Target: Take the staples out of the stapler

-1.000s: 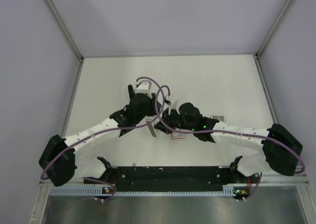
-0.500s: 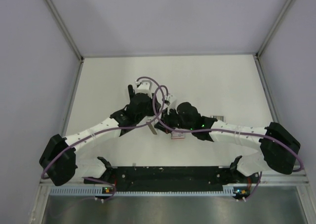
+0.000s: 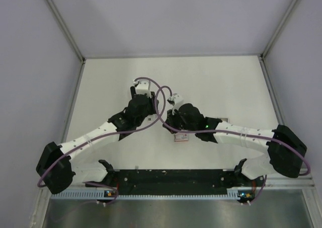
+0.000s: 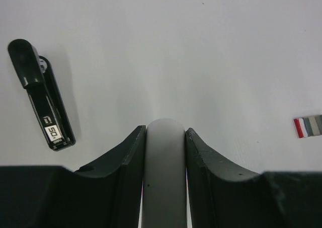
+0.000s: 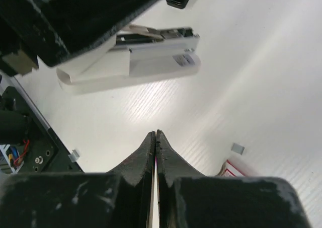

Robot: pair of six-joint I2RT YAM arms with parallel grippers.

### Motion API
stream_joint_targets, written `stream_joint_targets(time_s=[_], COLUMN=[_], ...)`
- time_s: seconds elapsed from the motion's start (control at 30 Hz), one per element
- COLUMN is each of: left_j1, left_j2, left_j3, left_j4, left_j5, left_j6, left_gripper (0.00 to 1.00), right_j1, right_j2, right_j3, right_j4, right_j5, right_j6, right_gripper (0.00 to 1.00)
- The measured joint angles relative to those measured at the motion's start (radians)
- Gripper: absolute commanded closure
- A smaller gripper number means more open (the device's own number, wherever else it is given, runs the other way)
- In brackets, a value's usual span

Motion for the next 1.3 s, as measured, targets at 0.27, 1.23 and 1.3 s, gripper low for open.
stream_joint_targets(time_s=[0.27, 1.23, 1.3], left_j1=[0.007, 0.248, 0.256], left_j2=[0.156, 0.816, 0.83], left_j3=[0.086, 0.706, 0.718], left_j4=[0.033, -0.127, -0.161], left_j5=[-0.209, -0.187, -0.165], left_j6=[0.103, 0.179, 0.175], left_gripper=[1.0, 1.0, 0.98], right_j1=[0.0, 0.0, 0.0], right_j2=[-0.08, -0.298, -0.298], right_j3=[-0.03, -0.226, -0.227], right_j4=[-0.04, -0.067, -0.066], right_j5=[0.074, 0.057, 0.052], right_j6=[0.002, 0.046, 0.046], right_gripper=[1.0, 1.0, 1.0])
